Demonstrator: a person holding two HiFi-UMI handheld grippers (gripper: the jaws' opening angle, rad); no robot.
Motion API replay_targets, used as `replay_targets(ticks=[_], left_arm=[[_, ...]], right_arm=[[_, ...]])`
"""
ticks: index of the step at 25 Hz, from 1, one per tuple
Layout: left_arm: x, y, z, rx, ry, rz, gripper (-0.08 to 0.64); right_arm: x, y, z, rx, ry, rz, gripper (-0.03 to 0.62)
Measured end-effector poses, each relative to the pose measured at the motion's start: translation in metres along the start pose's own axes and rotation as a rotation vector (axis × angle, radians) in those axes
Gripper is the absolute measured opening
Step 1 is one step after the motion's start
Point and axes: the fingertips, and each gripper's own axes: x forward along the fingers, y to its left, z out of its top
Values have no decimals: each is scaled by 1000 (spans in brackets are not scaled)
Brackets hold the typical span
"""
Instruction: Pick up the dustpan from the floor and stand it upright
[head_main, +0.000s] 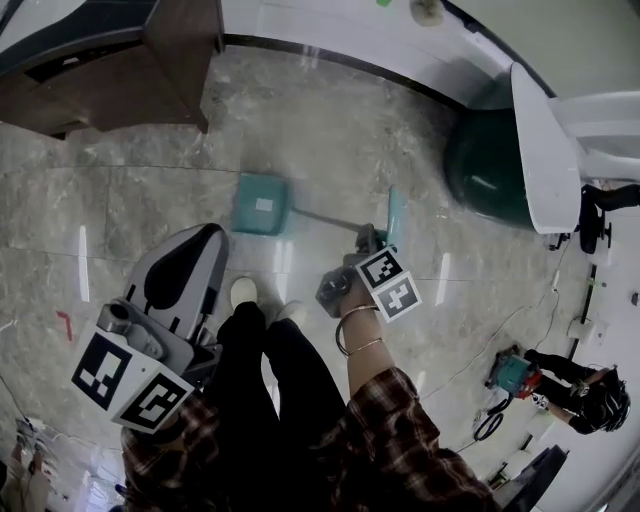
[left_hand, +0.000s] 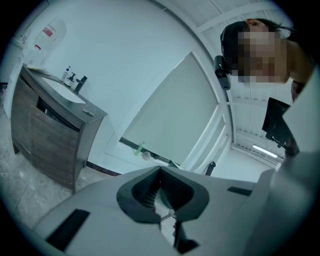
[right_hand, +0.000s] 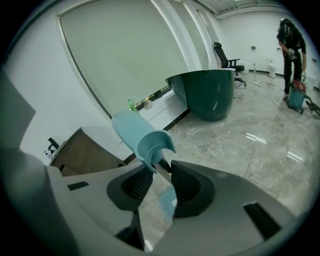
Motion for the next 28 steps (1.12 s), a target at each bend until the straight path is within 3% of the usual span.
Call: replay_targets(ticks=[5,8,16,22,28], left_arm=[[-19,10,16,-20,-33,32,12],[-29,11,24,-30,-49,48,12],[-13,-37,40,12,-66,51,12],[7,-77,39,31,-67,31,12],[15,-108,36,43,-67,37,12]], right_arm=[[-4,28,-20,-72,43,-40,110],[-6,31,-29,-49,59,-84,110],[6,22,-34,-13,205,-30,112],[2,25,-34,-80,317,25,117],[-9,19,-42,-76,424,87,121]])
